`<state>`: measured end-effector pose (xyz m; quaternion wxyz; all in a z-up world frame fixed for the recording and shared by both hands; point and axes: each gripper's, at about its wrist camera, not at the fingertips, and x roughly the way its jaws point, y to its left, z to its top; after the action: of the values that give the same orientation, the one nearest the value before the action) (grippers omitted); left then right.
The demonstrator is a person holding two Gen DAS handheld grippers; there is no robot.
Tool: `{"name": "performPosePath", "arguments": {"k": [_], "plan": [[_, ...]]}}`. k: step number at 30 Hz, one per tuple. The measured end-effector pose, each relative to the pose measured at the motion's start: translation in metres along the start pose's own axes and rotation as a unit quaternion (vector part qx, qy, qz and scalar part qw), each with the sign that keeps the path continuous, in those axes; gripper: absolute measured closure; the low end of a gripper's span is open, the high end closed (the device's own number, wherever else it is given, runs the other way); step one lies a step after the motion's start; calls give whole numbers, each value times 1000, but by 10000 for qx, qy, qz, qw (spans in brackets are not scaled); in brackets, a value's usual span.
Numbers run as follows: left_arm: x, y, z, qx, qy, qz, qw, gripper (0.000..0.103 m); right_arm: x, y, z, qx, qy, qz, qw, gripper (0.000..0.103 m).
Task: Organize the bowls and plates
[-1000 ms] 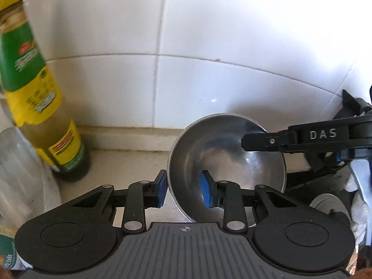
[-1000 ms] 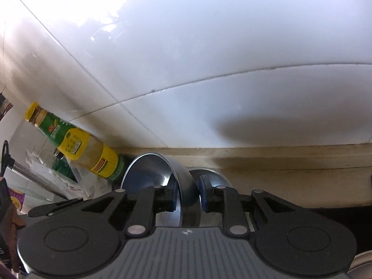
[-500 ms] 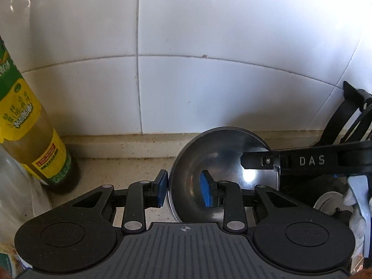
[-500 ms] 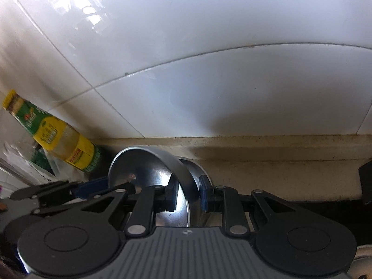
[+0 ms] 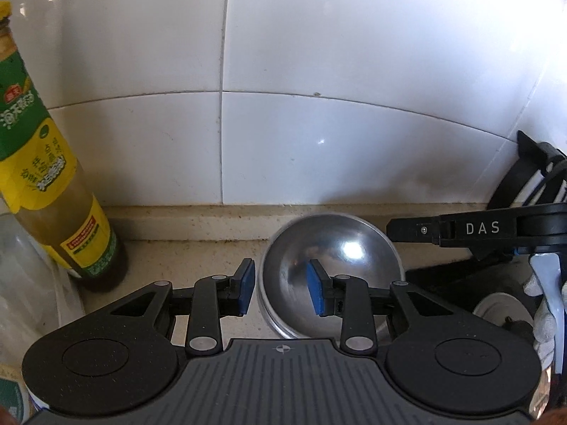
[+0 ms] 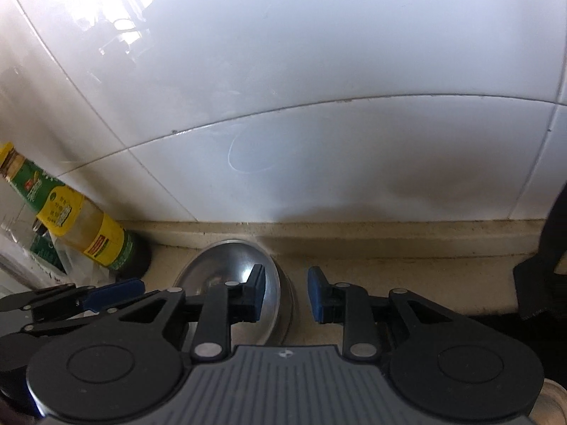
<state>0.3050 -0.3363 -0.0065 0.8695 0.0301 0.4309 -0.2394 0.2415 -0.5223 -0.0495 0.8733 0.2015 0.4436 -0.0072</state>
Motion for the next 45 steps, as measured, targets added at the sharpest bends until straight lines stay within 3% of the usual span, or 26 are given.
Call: {"name": "performPosePath", "arguments": {"k": [3, 7, 14, 25, 45], "plan": [[-8, -5, -6, 74, 33, -30, 10000, 60, -14, -3, -5, -31, 40, -70, 10000, 56], [-24, -14, -21, 208, -15, -28, 9998, 40, -36, 0, -17, -43, 61, -137, 9999, 54], [-47, -33, -47, 449, 5, -62, 9990, 20, -69, 11, -51, -224, 215, -285, 9991, 47], [-35, -60, -76, 766, 309, -140, 9965, 15, -70, -6, -93, -143, 640, -549, 9963, 44], [-3, -76, -88, 1007, 731, -117, 9922, 15, -41, -24, -87, -67, 876, -392, 9954, 43]]}}
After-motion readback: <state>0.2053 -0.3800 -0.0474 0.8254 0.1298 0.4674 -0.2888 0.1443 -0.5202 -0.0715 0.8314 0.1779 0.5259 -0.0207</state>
